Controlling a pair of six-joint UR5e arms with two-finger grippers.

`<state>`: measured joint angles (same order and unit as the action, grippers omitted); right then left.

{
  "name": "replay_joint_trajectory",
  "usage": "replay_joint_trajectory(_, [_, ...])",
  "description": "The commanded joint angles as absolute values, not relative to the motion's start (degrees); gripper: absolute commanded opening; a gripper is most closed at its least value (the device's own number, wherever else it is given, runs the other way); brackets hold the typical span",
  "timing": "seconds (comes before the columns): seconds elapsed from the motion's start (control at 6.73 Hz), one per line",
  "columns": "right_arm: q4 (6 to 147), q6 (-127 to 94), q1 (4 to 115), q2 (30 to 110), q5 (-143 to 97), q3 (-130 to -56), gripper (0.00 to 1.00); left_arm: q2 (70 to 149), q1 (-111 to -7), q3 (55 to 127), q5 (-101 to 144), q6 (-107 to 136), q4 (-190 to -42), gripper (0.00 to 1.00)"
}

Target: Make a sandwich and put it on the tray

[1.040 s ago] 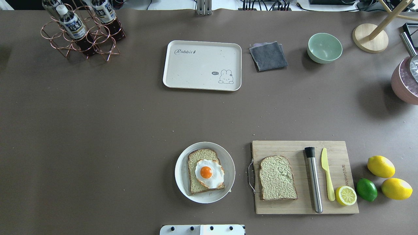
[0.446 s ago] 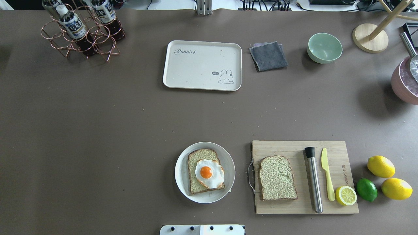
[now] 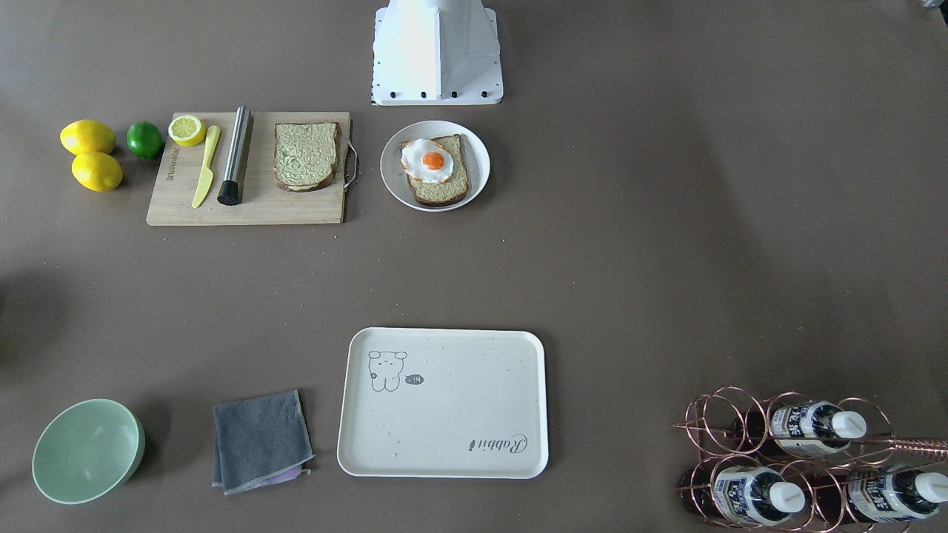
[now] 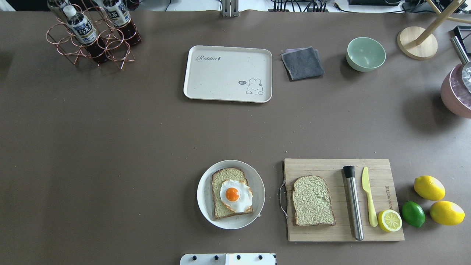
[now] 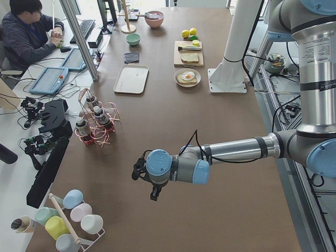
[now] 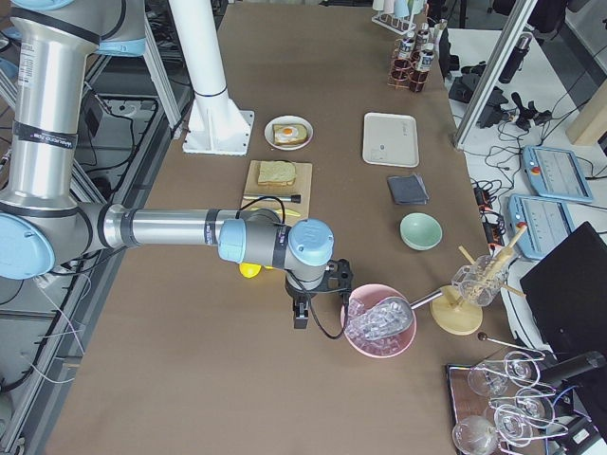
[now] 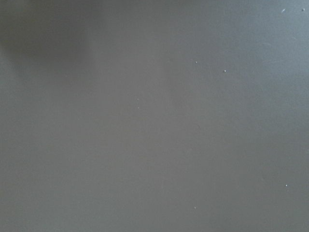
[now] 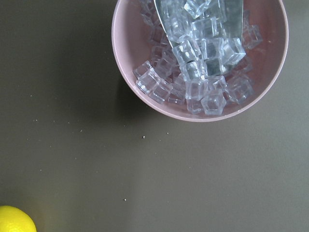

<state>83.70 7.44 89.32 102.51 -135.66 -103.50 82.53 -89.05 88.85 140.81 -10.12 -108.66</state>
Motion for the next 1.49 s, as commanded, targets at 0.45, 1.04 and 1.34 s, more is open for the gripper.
replay_joint_trajectory(0.45, [68.65, 6.6, 88.69, 102.05, -140.54, -104.06, 1.0, 86.39, -89.3, 103.23, 140.71, 0.89, -112.13, 0.98])
replay_joint_trajectory(1.04, [67.68, -18.99, 75.9, 97.04, -139.58, -110.27, 1.0, 90.09, -77.13, 103.97, 136.44, 24.18, -120.81, 0.98])
replay_joint_trajectory(1.34, [60.43, -42.42, 65.8, 96.85, -131.72, -115.2, 1.0, 92.35, -68.07, 104.15, 134.47, 44.37, -130.99, 0.98])
